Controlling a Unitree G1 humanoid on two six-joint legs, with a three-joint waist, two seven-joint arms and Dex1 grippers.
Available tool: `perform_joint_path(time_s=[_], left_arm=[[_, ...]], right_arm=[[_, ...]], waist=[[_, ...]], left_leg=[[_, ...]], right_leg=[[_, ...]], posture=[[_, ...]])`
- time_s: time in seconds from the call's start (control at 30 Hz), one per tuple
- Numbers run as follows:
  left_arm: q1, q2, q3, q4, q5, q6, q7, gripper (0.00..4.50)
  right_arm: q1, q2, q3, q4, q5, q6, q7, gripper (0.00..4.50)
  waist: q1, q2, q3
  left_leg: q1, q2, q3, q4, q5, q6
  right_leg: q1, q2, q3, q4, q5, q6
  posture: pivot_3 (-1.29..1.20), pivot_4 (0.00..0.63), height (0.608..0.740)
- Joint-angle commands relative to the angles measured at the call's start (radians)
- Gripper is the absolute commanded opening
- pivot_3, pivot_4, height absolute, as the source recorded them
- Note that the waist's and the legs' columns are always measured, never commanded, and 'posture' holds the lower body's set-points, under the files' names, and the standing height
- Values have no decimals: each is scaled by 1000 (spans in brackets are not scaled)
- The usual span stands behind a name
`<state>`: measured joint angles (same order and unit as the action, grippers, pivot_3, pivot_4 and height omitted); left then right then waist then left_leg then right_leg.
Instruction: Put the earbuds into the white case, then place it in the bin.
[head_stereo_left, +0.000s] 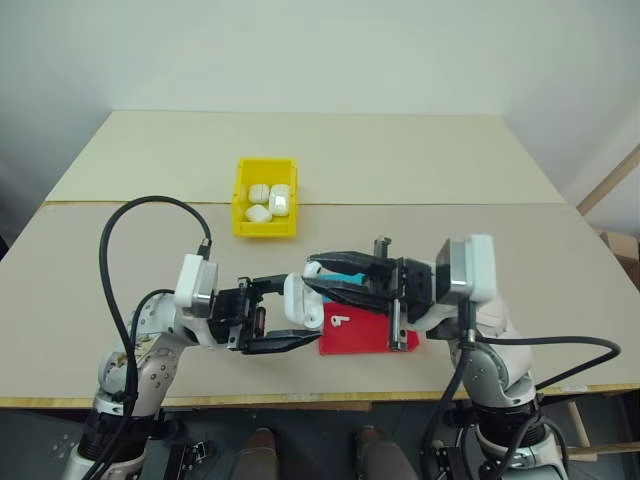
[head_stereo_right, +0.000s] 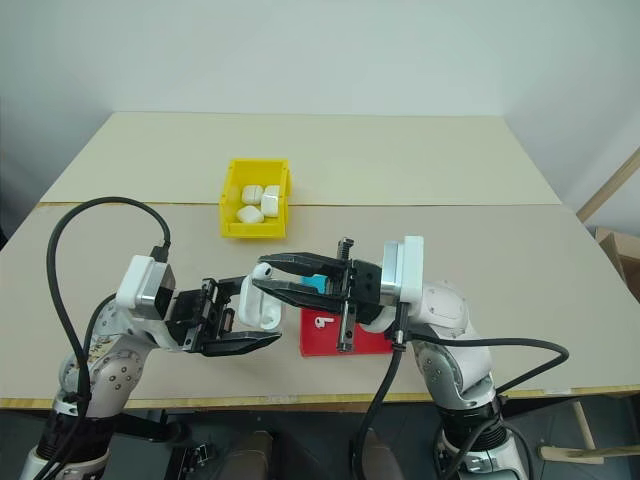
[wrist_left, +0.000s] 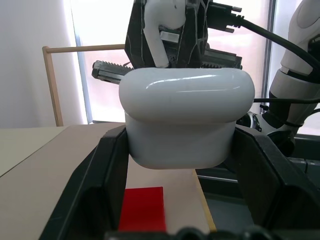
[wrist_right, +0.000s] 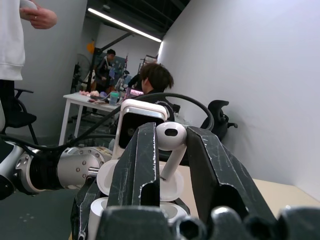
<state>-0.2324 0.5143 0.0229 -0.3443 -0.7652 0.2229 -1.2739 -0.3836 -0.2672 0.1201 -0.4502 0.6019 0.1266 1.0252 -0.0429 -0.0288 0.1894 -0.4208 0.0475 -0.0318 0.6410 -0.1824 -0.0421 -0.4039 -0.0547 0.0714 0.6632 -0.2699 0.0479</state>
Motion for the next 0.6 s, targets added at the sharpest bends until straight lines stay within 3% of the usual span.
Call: perform_joint_path(time_s=[0.03,0.6], left_arm=[[-17,-4,5,-18,-20,-10,-14,2813],[-14,-9,16,-19,-31,-8,-24,2813]], right_arm=[[-6,-1,11,-8,-10,-42,4,619],[-8,-9,50,28,-47,-81,12,619]], waist=[[0,0,0],[0,0,0]], left_leg=[[0,0,0,0,0,0],[0,0,0,0,0,0]], right_leg=[[0,0,0,0,0,0],[0,0,0,0,0,0]], posture=[[0,150,740],[0,150,740]])
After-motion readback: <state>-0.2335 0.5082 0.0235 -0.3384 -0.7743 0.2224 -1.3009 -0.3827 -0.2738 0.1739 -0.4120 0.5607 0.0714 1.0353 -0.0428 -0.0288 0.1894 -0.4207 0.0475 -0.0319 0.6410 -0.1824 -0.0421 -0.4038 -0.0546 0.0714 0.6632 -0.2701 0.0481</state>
